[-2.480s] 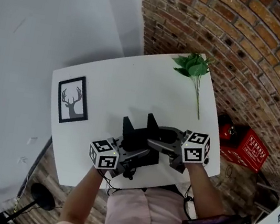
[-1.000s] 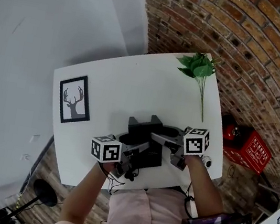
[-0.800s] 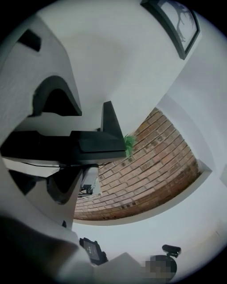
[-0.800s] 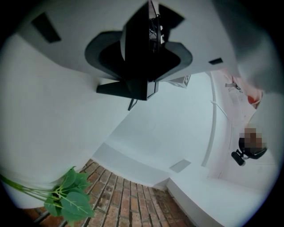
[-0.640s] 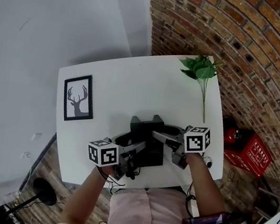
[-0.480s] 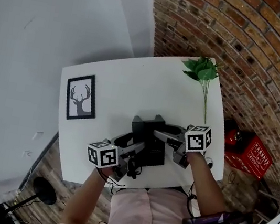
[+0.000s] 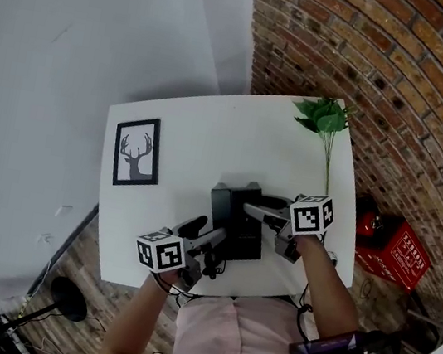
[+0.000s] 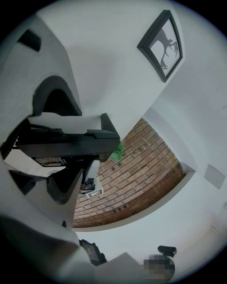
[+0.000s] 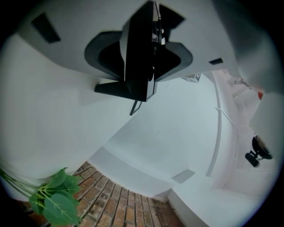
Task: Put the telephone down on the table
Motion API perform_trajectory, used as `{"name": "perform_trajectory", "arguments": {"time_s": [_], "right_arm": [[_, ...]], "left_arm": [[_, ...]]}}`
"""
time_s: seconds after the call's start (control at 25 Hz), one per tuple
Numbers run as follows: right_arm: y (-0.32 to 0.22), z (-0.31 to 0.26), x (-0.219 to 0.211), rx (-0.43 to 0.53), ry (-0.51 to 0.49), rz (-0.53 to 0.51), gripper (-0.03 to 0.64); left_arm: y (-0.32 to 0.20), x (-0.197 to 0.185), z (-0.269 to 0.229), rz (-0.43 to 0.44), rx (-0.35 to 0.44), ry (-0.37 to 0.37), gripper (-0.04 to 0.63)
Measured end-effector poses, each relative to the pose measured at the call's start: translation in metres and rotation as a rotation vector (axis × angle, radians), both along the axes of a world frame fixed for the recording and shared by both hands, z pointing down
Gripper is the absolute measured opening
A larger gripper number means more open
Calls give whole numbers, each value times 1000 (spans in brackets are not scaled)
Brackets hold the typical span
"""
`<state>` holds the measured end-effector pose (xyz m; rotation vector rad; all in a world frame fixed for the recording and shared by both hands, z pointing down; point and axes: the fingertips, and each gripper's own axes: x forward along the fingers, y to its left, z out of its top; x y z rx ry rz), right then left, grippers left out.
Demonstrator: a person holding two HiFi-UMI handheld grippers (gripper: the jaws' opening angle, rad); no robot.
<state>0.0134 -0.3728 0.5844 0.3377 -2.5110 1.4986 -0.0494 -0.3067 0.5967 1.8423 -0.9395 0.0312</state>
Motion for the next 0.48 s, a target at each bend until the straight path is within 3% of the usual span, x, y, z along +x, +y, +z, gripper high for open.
{"name": "perform_trajectory", "arguments": {"time_s": [0.24, 0.48], "right_arm": [[7, 0, -2, 62, 96, -34, 358], [-3, -8, 18, 111, 157, 9, 380]], "left_arm": [[4, -9, -17, -45, 41, -13, 376], [-2, -13, -54, -79, 151, -61, 376]]}}
